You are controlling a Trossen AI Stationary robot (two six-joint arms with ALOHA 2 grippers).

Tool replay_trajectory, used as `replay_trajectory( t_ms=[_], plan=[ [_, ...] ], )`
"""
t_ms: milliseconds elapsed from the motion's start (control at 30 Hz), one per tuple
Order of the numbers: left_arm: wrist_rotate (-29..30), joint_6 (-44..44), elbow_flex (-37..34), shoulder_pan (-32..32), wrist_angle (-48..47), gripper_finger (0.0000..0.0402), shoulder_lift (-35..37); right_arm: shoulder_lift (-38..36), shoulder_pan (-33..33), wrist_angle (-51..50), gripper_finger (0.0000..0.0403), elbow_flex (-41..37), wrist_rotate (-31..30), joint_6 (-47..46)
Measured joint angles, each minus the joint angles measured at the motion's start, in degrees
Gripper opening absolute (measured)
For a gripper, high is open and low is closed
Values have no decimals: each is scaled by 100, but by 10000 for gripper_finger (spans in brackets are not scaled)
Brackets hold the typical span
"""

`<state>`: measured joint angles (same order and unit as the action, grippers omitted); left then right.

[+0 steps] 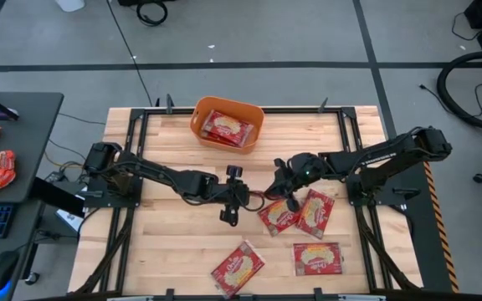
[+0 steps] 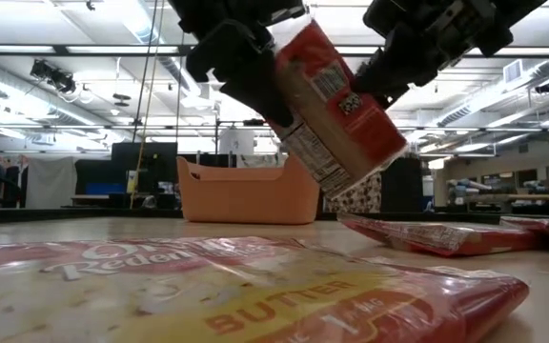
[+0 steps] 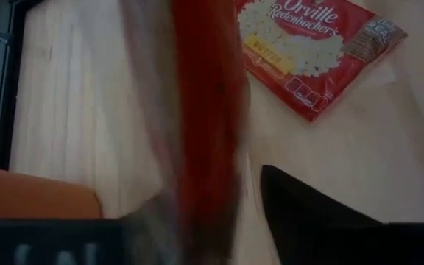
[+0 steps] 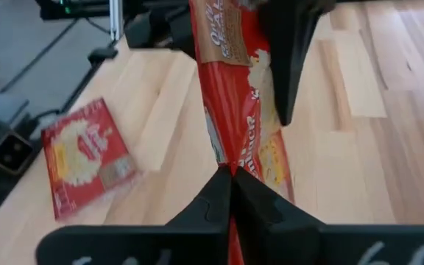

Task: Sort popcorn bags into baskets
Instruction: Put the red popcorn bag into the orange bin

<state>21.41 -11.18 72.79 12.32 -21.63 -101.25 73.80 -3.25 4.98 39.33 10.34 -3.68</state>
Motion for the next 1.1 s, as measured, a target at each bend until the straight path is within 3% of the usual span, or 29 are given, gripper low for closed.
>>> replay_trajectory(
  t_ms=[267, 533, 700, 833, 967, 1100],
  plan=[
    [386, -416, -4, -20, -186, 17, 86, -269, 14, -137, 75, 115, -66, -18],
    [1044, -356, -11, -122, -963, 19, 928, -1013, -113, -1923, 131, 688, -1570, 30],
    [1458, -292, -7, -184, -929, 19, 1659, -1213, -199, -2263, 131, 676, -1977, -100],
    [1763, -926, 2, -504, -712, 19, 1937, -1201, -212, -2058, 131, 478, -2111, -116],
    [1419, -1796, -10, -1130, -842, 19, 1939, -1141, -258, -1783, 130, 238, -2124, -133],
    [518, -2403, -13, -1915, -837, 19, 1864, -1113, -388, -1666, 130, 131, -2124, -136]
  ],
)
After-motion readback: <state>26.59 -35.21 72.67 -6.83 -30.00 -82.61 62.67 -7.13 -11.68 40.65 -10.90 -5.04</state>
